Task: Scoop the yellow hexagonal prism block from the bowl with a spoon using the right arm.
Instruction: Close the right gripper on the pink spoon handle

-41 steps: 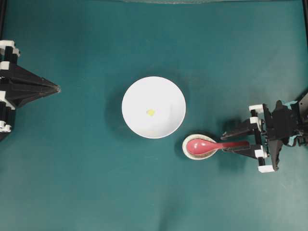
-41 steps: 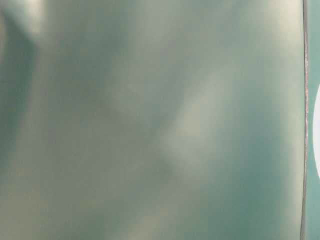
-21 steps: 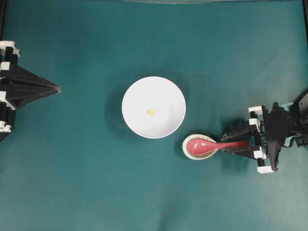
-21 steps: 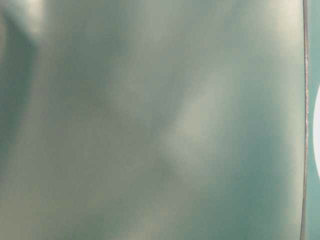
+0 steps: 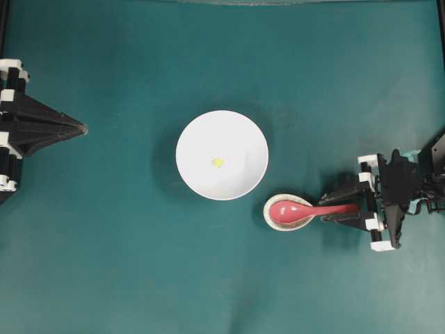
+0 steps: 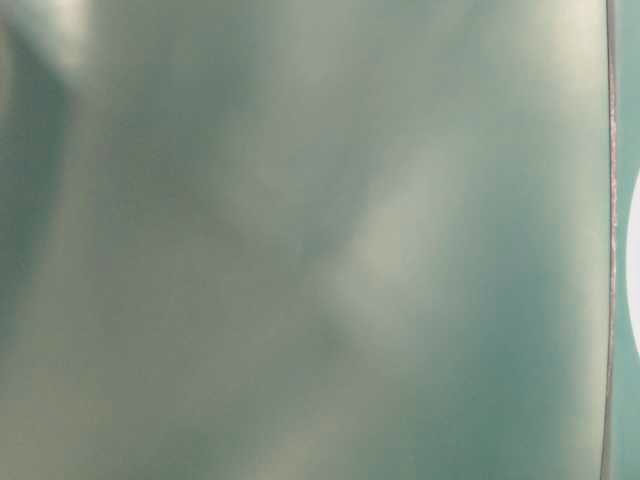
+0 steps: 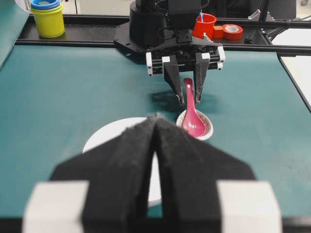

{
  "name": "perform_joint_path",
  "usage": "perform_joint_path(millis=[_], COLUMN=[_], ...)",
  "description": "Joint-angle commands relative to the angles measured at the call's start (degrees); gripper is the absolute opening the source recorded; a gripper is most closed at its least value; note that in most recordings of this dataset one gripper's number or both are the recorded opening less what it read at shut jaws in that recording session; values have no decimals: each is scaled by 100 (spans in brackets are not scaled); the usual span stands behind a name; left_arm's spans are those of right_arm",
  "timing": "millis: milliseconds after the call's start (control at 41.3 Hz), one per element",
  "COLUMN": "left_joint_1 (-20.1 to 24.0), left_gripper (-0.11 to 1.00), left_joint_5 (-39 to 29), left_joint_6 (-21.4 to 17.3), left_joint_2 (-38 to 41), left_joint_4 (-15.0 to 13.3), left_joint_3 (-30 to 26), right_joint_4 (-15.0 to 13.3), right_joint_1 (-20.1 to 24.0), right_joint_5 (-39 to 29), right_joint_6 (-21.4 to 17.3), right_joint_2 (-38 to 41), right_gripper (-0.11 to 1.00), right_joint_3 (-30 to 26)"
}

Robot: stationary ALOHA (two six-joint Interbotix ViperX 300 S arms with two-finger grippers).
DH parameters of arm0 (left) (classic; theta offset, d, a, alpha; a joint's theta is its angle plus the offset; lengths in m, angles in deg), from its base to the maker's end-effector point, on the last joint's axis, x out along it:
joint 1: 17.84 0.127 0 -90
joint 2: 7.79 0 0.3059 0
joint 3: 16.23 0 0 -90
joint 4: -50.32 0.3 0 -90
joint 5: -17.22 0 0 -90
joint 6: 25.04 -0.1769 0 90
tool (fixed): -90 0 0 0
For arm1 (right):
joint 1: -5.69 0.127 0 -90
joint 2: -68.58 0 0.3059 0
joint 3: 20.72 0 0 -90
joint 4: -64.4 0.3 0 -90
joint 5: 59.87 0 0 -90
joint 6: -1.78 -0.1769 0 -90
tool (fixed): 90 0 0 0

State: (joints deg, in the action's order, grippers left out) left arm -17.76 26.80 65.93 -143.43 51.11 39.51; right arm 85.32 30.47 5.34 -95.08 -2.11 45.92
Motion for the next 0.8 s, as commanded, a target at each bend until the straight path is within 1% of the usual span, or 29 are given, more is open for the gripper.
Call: perform_joint_path(millis=[0, 194, 774], left_joint_1=[9, 9, 9], left_gripper=[-1, -1, -1], left_joint_5=[26, 26, 26], left_joint_6=[9, 9, 9], left_joint_2=[53, 53, 53], left_joint_4=[18, 18, 9], left_joint_3=[-53, -53, -44], right_joint_4=[-18, -70, -44], right_joint_1=[26, 26, 26], right_joint_5=[62, 62, 114], right_joint_6=[9, 26, 79], right_joint_2=[-35, -35, -35], right_gripper=[45, 45, 43], right_joint_3=[-26, -26, -44])
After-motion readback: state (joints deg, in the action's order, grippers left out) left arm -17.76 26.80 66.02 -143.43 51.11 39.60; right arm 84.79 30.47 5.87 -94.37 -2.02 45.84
